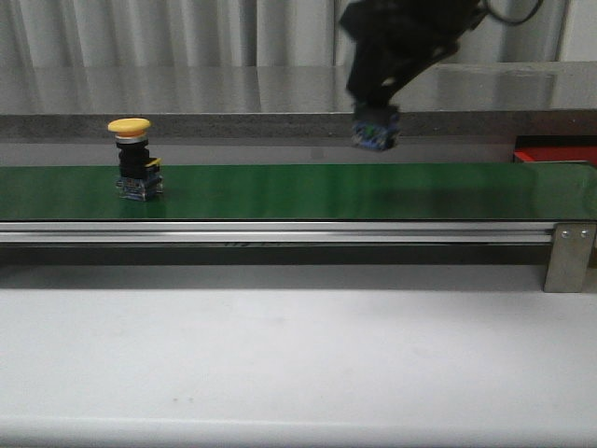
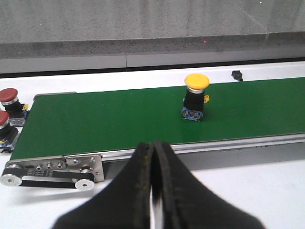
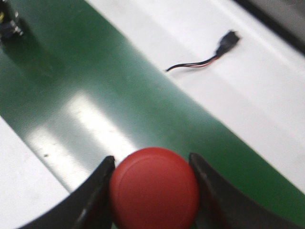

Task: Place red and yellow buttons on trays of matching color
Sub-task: 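Carry the red button to the red tray and open the right gripper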

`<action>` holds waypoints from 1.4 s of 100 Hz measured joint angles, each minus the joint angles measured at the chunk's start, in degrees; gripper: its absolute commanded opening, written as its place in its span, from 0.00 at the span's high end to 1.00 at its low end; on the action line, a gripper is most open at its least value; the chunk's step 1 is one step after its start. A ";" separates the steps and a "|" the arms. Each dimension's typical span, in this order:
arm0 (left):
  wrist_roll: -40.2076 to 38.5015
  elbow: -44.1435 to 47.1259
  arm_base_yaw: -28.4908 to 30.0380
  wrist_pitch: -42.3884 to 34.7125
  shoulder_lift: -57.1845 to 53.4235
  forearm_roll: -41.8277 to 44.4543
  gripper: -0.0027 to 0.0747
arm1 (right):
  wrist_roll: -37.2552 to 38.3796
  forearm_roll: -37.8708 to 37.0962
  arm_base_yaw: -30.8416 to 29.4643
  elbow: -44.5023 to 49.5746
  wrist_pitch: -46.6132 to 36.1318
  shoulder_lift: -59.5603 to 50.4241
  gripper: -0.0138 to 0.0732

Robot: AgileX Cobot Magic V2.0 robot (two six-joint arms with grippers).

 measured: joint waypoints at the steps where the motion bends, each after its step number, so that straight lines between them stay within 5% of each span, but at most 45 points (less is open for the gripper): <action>1: 0.00 0.00 0.00 0.00 0.00 0.00 0.99 | 0.00 0.00 -0.77 0.00 0.15 -0.68 0.73; 30: 0.00 0.00 0.00 0.00 0.00 0.00 0.99 | 0.00 0.00 -21.43 0.00 4.60 -10.20 0.73; 61: 0.00 0.00 -0.10 0.00 0.00 0.00 0.99 | 0.00 -0.12 -39.51 0.00 1.72 -5.72 0.73; 140: 0.00 0.00 -0.10 0.00 0.00 0.00 0.99 | 0.00 0.96 -42.15 -1.36 -15.76 16.59 0.73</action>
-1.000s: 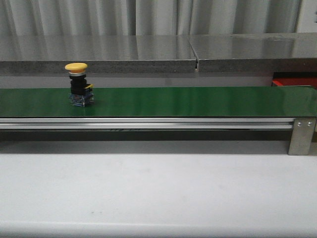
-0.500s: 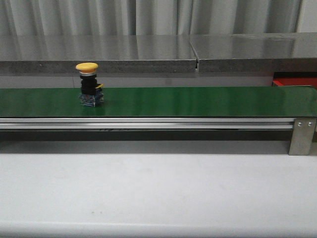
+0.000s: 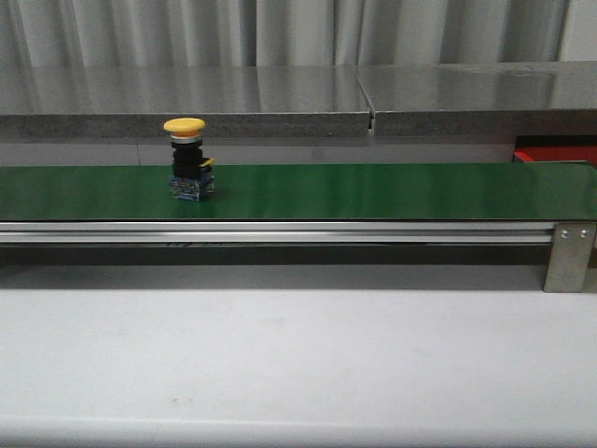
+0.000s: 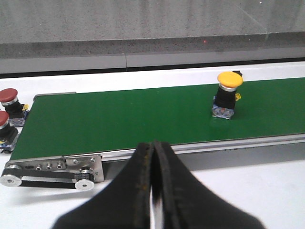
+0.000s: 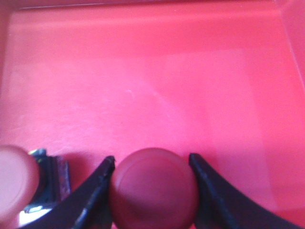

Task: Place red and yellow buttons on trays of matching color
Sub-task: 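Carry the red button to the red tray and open the right gripper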

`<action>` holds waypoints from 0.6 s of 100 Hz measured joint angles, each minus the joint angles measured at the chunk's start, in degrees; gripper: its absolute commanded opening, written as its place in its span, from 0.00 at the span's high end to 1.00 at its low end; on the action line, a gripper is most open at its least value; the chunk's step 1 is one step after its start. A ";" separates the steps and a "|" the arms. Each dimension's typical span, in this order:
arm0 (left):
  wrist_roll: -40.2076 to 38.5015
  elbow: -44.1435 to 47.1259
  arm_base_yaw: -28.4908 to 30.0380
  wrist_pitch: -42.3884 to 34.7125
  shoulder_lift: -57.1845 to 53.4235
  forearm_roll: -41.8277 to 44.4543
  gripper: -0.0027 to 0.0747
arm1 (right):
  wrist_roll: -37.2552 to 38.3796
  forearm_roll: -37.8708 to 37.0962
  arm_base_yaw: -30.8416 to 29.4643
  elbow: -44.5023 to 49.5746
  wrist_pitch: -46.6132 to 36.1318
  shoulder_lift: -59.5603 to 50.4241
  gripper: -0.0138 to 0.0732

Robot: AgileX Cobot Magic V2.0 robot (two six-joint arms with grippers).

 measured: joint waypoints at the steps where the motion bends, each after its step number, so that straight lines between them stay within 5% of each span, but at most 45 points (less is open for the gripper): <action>1: 0.00 0.00 0.00 0.00 0.00 0.00 0.99 | 0.00 0.04 0.00 -0.29 -0.10 0.12 0.73; 60: 0.00 0.00 0.00 0.00 0.00 0.00 0.99 | 0.00 2.77 0.00 -4.61 0.98 5.93 0.71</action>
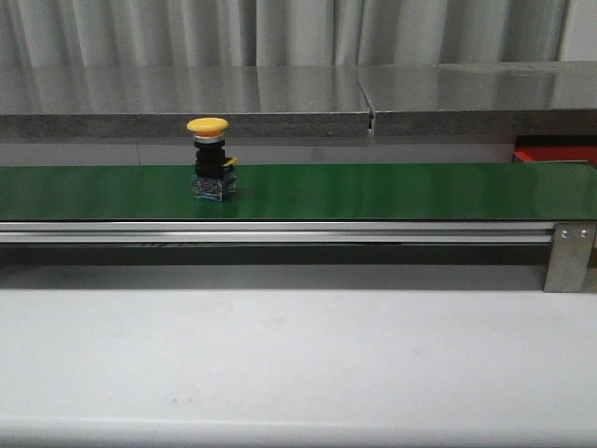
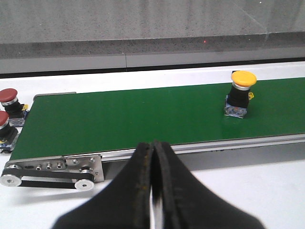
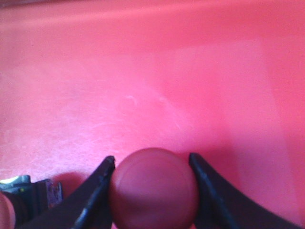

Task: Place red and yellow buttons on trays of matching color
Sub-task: 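Carry the red button to the red tray and open the right gripper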

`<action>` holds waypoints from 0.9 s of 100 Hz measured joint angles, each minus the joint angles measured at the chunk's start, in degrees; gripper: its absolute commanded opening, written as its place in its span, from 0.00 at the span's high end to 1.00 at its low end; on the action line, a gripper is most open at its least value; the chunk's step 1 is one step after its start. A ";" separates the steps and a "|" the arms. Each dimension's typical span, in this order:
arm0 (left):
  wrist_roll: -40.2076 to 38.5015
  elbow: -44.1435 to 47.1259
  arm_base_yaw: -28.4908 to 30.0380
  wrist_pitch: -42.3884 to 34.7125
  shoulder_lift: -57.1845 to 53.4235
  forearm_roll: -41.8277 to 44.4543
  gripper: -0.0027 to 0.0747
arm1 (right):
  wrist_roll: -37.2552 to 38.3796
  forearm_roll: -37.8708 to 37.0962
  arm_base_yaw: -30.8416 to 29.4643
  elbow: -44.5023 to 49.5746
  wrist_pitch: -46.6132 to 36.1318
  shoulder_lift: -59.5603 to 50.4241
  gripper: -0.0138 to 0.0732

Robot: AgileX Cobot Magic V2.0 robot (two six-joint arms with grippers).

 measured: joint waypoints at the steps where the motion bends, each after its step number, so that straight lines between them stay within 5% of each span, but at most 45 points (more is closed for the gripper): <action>1: 0.00 0.00 0.00 0.00 0.00 0.00 0.99 | 0.00 0.13 0.00 0.00 0.00 0.00 0.71; 33: 0.00 0.00 0.00 0.00 0.00 0.00 0.99 | 0.00 0.20 0.00 0.00 0.42 0.27 0.19; 90: 0.00 0.00 0.00 0.00 0.00 0.00 0.99 | 0.00 -0.13 0.00 0.00 4.83 -7.07 0.17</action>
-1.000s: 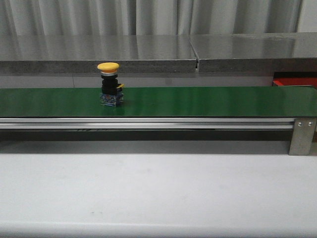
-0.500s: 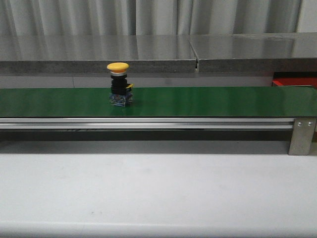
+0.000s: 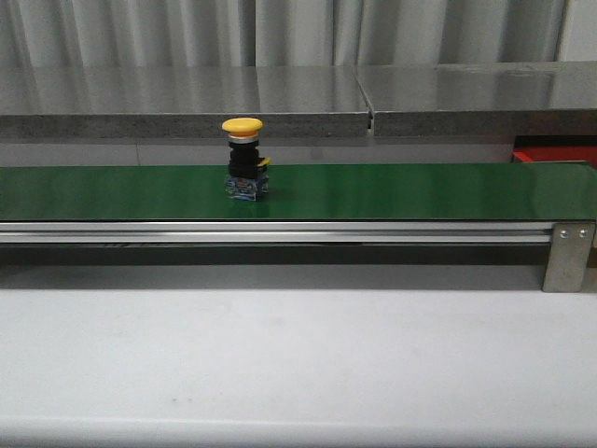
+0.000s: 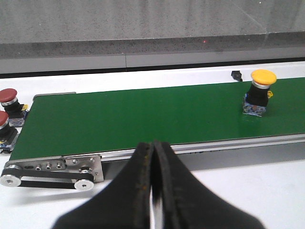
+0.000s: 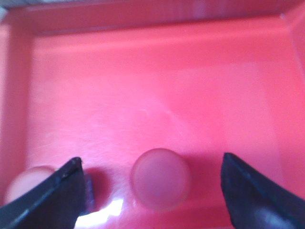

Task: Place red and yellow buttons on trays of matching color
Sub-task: 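Carry the red button to the red tray and open the right gripper, then move the right gripper down over the yellow button on the belt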

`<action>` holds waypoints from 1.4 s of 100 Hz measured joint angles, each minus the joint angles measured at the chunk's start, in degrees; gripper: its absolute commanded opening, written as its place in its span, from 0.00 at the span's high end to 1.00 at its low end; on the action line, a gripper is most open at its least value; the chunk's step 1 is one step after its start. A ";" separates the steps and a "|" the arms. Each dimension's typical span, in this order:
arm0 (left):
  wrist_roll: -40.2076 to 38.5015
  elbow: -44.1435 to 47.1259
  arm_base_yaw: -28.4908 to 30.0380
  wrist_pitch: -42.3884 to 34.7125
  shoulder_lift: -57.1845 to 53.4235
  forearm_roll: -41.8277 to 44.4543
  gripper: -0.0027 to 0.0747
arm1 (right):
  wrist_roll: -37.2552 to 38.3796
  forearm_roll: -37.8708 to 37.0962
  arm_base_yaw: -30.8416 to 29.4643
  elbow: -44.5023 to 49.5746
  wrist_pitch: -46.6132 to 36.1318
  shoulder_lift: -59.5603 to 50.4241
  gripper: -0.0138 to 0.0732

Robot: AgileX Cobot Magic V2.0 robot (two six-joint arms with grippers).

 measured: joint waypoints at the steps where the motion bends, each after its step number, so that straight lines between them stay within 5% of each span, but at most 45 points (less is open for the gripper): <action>1: 0.00 0.00 0.00 0.00 0.00 0.00 0.99 | 0.00 0.00 0.00 0.00 0.20 -0.21 0.17; 38: 0.00 0.00 0.00 0.00 0.00 0.00 0.99 | -3.17 -0.61 2.50 1.77 10.09 -13.35 0.17; 67: 0.04 0.00 0.00 0.00 0.00 0.00 0.99 | -8.85 -0.60 13.89 11.78 10.86 -23.40 0.17; 106: 0.04 0.00 0.00 0.00 0.00 0.00 0.99 | -14.14 -0.60 32.24 13.05 13.18 -21.84 0.17; 140: 0.04 0.00 0.00 0.00 0.00 0.00 0.99 | -18.41 -0.60 39.41 13.05 12.07 -15.50 0.17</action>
